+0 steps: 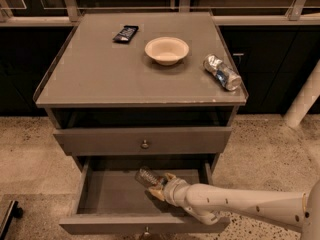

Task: Pick water bottle from middle drawer and place on counter

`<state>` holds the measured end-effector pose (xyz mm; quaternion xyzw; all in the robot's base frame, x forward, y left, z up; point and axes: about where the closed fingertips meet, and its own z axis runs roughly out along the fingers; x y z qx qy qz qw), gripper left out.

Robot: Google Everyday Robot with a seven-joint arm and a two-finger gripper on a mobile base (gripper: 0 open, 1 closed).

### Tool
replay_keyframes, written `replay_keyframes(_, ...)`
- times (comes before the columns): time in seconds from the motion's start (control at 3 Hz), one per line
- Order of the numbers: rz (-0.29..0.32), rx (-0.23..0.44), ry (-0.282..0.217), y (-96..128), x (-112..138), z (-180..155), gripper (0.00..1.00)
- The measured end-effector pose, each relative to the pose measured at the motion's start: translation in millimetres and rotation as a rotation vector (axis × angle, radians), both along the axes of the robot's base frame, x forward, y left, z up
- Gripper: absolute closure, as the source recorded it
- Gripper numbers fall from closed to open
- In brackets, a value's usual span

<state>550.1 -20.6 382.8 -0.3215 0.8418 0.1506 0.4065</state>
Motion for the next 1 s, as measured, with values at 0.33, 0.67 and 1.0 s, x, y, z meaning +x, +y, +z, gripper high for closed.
replay_keyframes(0.33, 0.0, 0.0, 0.0, 0.0, 0.0, 0.0, 0.64)
replay_keyframes(0.67, 0.0, 0.0, 0.0, 0.0, 0.0, 0.0, 0.87)
replay_keyframes(1.0, 0.0, 0.0, 0.0, 0.1, 0.0, 0.0, 1.0)
